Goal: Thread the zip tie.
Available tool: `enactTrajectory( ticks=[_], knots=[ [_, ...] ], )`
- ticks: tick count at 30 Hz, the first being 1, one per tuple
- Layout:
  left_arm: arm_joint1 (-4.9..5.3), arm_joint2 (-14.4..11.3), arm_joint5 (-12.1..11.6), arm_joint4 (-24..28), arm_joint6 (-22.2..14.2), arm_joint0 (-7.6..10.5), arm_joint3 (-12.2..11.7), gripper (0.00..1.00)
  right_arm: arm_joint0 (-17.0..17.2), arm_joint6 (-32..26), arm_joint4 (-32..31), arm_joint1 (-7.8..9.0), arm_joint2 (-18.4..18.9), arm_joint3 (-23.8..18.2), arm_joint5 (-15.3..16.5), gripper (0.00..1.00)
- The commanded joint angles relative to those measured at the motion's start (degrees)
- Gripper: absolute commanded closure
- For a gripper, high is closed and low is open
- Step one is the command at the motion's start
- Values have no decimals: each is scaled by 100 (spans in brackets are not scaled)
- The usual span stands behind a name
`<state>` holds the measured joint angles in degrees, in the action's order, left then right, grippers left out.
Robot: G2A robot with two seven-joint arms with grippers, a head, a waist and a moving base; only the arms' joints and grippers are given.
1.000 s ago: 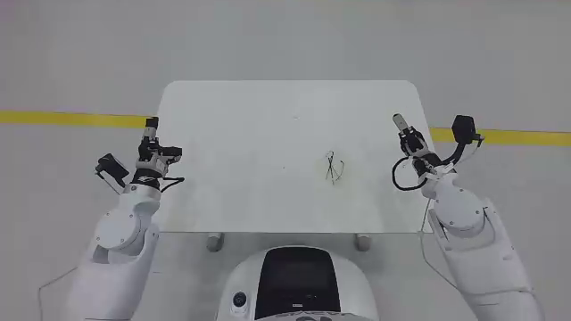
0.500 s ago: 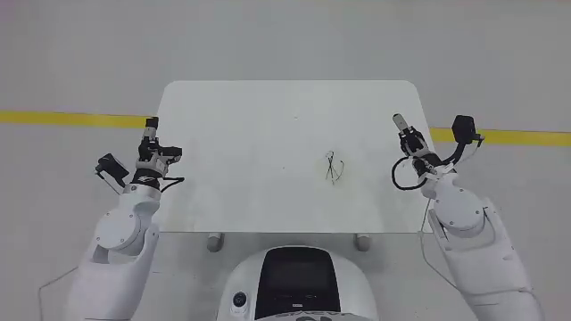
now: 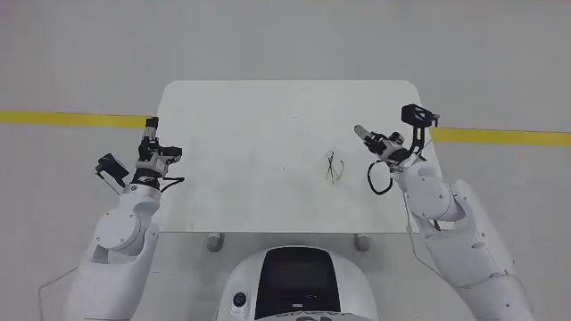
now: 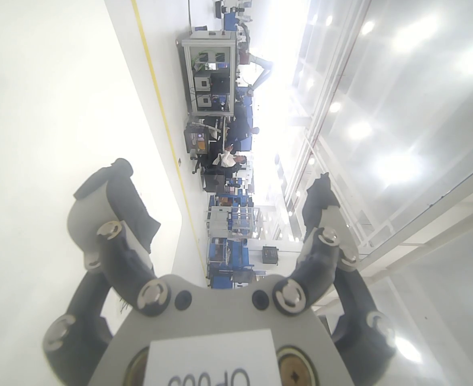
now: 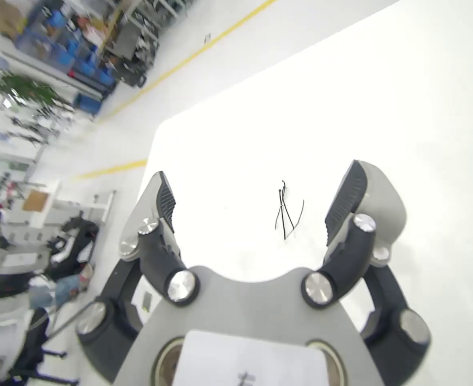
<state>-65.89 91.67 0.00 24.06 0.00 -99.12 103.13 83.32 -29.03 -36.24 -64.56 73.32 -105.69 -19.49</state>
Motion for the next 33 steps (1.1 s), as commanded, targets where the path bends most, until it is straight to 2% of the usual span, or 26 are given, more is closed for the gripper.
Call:
enactTrajectory(
  ticks=[1, 4, 12, 16, 20, 24, 29, 33],
  knots=[
    [0, 0, 0, 0, 0, 0, 0, 0, -276, -305, -265, -63, -167, 222, 1, 0],
    [0, 0, 0, 0, 0, 0, 0, 0, -453, -570, -575, -119, -268, 361, 1, 0],
    [0, 0, 0, 0, 0, 0, 0, 0, -453, -570, -575, -119, -268, 361, 1, 0],
    [0, 0, 0, 0, 0, 0, 0, 0, -585, -738, -933, -121, -460, 298, 186, 0],
    [0, 0, 0, 0, 0, 0, 0, 0, -1098, -1469, -1341, -172, -889, 360, 103, 0],
    [0, 0, 0, 0, 0, 0, 0, 0, -1778, -2235, -1660, -275, -1430, 707, 16, 0],
    [0, 0, 0, 0, 0, 0, 0, 0, -2545, -3127, -1665, -502, -2003, 1593, 1, 0],
    [0, 0, 0, 0, 0, 0, 0, 0, -2908, -3456, -1589, -693, -2224, 2202, 1, 0]
  ],
)
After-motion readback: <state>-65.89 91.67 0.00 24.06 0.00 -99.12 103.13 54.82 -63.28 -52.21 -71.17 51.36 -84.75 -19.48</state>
